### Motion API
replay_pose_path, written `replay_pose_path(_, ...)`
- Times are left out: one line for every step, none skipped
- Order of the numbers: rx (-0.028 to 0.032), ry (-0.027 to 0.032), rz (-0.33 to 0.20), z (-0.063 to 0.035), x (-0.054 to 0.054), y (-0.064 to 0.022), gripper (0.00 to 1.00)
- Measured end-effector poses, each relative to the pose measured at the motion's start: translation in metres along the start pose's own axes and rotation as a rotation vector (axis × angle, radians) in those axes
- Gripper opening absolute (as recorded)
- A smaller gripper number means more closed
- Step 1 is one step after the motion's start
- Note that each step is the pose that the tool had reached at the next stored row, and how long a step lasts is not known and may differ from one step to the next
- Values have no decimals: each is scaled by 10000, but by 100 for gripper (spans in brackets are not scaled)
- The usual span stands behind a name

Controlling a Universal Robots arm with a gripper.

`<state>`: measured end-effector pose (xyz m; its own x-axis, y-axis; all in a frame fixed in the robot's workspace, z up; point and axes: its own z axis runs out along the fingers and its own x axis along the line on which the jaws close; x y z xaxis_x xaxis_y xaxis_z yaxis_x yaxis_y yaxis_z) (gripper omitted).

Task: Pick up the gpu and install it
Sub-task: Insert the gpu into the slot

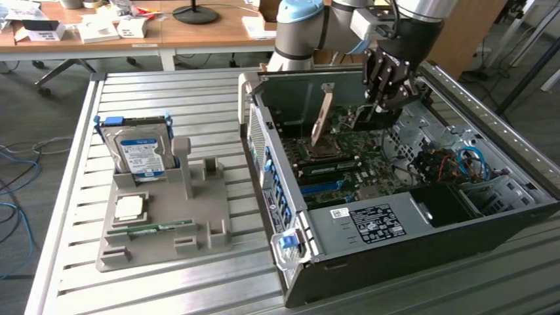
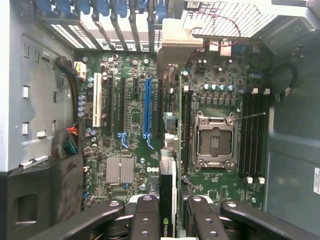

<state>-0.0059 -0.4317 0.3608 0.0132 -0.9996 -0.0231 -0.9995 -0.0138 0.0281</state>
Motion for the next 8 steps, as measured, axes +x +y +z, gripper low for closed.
replay_pose_path(0,0,0,20,1,1,26)
replay_pose_path(-1,1,0,37,1,1,26)
replay_pose_path(-1,1,-1,55,1,1,26)
replay_pose_path(0,1,-2,72,2,2,26)
replay_pose_path(-1,1,-4,87,2,2,26)
replay_pose_path(-1,2,-4,100,3,2,26)
replay_pose_path(-1,1,-5,112,3,2,26)
replay_pose_path(-1,1,-5,123,3,2,26)
